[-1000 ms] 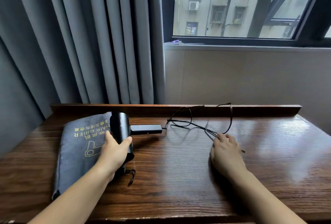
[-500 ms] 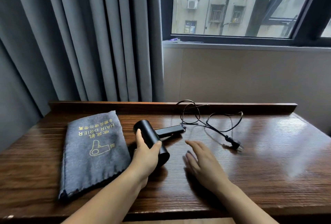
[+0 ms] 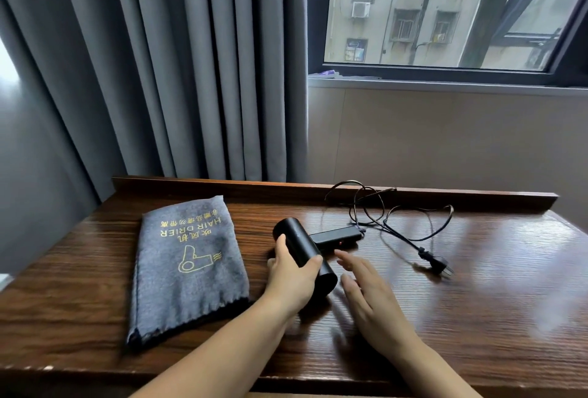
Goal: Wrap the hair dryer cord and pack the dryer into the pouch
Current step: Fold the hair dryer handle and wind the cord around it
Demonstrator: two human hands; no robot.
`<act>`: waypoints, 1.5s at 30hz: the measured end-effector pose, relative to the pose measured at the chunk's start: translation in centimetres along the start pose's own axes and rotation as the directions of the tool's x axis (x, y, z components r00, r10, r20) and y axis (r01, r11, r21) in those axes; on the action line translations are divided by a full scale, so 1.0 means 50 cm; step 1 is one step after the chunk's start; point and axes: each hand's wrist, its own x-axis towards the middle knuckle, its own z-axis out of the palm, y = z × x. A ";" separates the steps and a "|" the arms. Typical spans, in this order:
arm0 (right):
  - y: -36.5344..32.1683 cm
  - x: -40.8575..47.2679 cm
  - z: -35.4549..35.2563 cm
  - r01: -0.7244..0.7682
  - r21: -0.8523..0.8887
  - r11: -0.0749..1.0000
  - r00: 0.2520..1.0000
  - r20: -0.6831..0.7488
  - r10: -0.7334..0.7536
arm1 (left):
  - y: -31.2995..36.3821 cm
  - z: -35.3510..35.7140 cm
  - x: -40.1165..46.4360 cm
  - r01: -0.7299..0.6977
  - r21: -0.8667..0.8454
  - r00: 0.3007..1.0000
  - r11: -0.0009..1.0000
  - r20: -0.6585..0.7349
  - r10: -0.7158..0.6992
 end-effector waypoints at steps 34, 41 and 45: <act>-0.047 0.043 -0.059 0.252 -0.507 0.824 0.955 -0.009 -0.297 | -0.030 -0.133 -0.041 -0.519 -0.064 0.849 0.852 0.079 0.523; -0.047 0.051 -0.063 0.229 -0.482 0.846 0.973 0.114 -0.199 | -0.035 -0.135 -0.040 -0.480 -0.138 0.867 0.866 0.073 0.493; -0.061 0.047 -0.043 0.129 -0.429 0.894 0.992 0.066 -0.112 | -0.036 -0.120 -0.035 -0.420 -0.211 0.902 0.883 0.012 0.432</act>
